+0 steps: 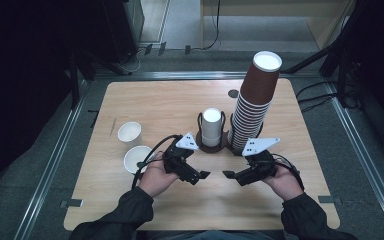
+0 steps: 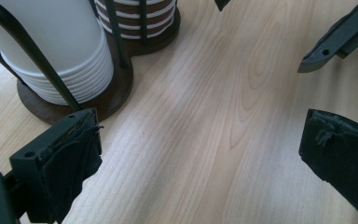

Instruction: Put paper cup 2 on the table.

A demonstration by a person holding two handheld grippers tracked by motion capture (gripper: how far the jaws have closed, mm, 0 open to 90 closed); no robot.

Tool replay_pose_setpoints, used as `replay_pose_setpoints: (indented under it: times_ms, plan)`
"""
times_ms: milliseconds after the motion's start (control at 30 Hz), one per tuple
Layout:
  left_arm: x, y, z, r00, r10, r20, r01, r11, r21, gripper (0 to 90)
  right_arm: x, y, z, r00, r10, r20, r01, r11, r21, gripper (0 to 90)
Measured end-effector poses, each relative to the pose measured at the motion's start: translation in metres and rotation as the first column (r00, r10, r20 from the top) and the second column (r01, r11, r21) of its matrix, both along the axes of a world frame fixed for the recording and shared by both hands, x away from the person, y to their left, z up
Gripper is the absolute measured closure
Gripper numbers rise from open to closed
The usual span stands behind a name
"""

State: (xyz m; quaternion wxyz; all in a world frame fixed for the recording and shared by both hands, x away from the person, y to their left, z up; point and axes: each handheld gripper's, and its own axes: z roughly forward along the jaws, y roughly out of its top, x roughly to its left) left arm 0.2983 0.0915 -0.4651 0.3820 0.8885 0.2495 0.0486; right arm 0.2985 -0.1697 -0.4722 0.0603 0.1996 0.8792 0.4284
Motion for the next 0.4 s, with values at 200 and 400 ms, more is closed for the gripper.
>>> replay_pose_setpoints:
  times_ms: [200, 400]
  plan:
    - [-0.0007, 0.0007, -0.0001, 0.9999, -0.012, 0.002, 0.012, 0.9999, -0.010, 0.0, -0.0003, 0.0003, -0.0001, 1.0000, 0.003, -0.001, -0.003, 1.0000, 0.000, 21.6]
    - [-0.0007, 0.0015, -0.0015, 0.9999, -0.012, -0.004, 0.012, 0.9999, -0.011, 0.0, 0.0002, 0.0007, -0.0001, 1.0000, 0.003, 0.000, -0.003, 1.0000, 0.000, 21.6]
